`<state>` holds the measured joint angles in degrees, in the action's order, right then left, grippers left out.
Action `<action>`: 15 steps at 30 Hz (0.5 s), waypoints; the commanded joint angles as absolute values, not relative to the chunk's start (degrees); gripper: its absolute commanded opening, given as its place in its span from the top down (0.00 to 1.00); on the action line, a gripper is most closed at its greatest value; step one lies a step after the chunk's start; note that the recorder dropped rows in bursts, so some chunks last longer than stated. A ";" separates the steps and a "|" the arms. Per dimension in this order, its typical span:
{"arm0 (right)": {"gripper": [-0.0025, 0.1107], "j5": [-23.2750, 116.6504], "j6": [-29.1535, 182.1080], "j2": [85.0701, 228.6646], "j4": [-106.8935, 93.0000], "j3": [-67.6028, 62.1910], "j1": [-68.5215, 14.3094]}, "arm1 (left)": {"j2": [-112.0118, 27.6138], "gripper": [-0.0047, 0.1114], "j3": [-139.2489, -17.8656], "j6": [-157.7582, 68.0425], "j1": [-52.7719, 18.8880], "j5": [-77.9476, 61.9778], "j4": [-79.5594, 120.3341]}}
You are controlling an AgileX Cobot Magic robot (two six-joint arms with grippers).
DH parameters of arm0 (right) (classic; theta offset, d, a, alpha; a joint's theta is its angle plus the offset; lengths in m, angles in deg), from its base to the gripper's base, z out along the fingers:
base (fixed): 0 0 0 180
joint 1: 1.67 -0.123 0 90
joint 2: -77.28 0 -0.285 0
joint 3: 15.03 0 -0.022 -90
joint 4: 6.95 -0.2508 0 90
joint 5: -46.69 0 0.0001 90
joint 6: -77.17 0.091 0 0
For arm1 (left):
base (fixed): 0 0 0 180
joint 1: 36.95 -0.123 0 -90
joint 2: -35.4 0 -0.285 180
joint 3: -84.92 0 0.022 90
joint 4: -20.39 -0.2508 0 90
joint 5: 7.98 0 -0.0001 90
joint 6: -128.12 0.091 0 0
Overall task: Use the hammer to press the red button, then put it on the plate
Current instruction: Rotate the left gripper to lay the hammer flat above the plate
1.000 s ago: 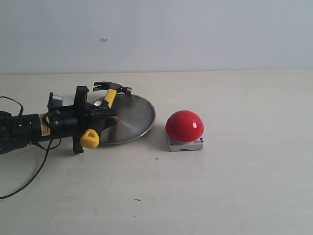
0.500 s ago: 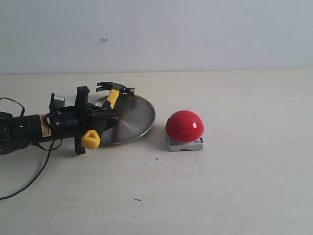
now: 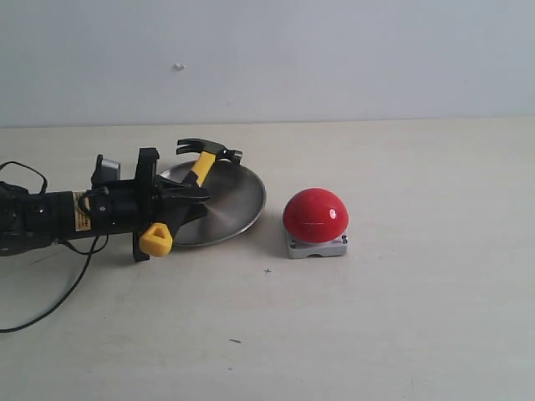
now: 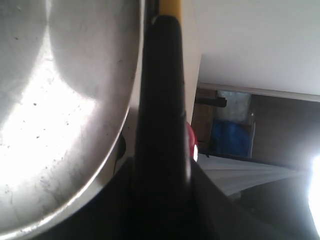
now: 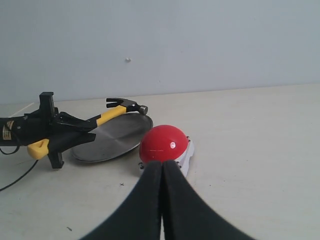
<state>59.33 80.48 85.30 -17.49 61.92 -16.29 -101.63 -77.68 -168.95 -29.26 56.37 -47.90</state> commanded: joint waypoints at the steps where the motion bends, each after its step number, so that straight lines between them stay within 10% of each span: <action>1: 0.98 58.95 80.23 85.07 -17.42 62.19 -16.35 | -101.69 0.96 -78.68 -168.83 -28.86 60.70 -47.09; 15: 0.98 58.95 80.23 85.07 -17.42 62.19 -16.35 | -101.90 0.96 -78.68 -169.25 -28.86 60.55 -48.76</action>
